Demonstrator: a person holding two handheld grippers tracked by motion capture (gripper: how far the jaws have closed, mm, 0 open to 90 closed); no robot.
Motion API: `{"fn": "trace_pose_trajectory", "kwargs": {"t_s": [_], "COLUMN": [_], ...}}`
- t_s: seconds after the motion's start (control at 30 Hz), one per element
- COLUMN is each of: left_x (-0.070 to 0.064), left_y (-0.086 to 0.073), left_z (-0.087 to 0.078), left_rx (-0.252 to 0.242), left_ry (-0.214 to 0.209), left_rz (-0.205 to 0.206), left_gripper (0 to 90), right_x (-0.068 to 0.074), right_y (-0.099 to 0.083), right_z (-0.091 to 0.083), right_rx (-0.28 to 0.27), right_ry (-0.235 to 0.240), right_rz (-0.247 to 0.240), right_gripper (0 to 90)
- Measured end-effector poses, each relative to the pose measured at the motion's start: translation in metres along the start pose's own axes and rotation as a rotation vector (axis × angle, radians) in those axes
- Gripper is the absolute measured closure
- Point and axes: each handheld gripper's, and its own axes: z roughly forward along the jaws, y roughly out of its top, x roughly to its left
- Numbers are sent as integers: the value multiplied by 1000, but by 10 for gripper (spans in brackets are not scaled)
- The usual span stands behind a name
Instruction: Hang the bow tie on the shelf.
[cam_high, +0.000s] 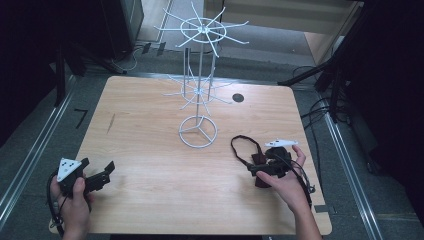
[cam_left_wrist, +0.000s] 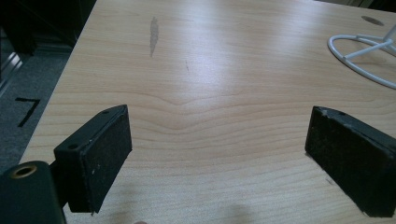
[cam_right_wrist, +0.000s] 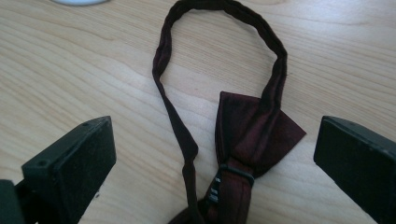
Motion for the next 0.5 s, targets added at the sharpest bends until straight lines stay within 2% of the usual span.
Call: {"fn": "trace_pose_trajectory", "kwargs": {"t_s": [0.1,0.43,0.5], "left_x": [0,1,2], "left_y": [0,0,0], "left_z": [0,0,0], "left_rx": [2,2,3], "left_ry": [-3,-8,-9], "left_rz": [0,-9,-10], "left_gripper": [79,79,80], "right_x": [2,6,7], "right_y": [6,26,29], "right_z": [9,32,37], "right_rx": [31,83,95], "right_ry": [-9,-38,-46], "right_rz": [-4,-6,8], "right_gripper": [0,0,0]}}
